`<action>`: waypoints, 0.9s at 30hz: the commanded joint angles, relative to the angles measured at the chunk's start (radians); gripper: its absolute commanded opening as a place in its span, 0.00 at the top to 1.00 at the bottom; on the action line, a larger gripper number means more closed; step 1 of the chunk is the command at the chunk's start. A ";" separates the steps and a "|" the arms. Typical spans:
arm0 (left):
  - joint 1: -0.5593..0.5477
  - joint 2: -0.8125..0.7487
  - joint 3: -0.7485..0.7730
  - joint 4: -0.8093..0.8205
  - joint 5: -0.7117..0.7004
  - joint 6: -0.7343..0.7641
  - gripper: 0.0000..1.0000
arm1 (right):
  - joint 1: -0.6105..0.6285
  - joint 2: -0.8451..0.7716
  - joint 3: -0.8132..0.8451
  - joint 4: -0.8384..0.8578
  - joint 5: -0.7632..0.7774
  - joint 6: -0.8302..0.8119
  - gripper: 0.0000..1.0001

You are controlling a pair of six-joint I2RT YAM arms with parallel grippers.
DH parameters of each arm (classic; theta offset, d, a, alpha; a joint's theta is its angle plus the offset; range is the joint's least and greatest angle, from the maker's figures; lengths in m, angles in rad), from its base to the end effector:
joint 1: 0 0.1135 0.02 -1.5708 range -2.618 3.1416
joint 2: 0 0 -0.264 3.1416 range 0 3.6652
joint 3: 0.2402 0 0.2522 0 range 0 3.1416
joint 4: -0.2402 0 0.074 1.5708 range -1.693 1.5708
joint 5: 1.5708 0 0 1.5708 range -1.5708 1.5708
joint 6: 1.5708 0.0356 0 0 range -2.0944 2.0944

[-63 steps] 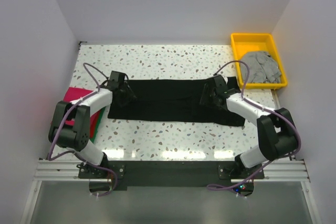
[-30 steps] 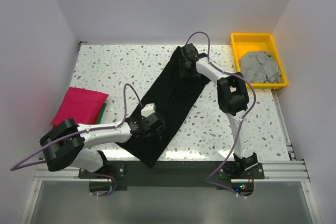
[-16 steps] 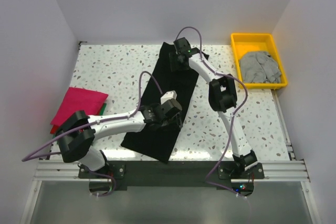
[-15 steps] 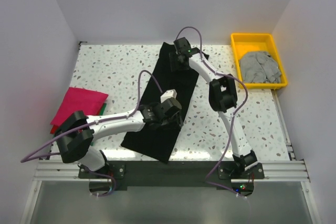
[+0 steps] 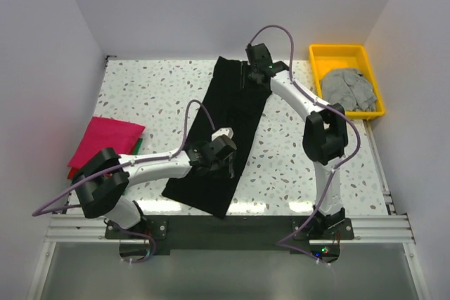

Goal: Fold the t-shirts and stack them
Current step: Fold the tshirt

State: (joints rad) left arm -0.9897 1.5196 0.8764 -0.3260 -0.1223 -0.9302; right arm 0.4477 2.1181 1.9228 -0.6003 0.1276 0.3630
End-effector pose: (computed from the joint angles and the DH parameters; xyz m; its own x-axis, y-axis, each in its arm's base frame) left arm 0.1685 -0.2487 0.1881 -0.9052 -0.0712 -0.4189 0.1104 0.9126 -0.3936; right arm 0.4399 0.2062 0.2722 -0.7259 0.0421 -0.6865 -0.0977 0.9817 0.1635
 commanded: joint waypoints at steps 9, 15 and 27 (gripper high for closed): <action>-0.090 0.128 -0.024 0.081 0.021 -0.039 0.79 | -0.004 0.112 -0.071 0.040 0.001 0.054 0.67; -0.098 0.166 -0.027 0.166 0.096 -0.056 0.79 | -0.010 0.189 -0.065 0.039 0.012 0.042 0.68; -0.043 0.361 0.234 0.202 0.217 -0.004 0.77 | -0.066 0.456 0.323 -0.030 -0.043 -0.042 0.57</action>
State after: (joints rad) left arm -1.0519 1.8481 1.0477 -0.1219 0.0269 -0.9657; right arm 0.4129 2.4916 2.1796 -0.6167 0.1005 0.3691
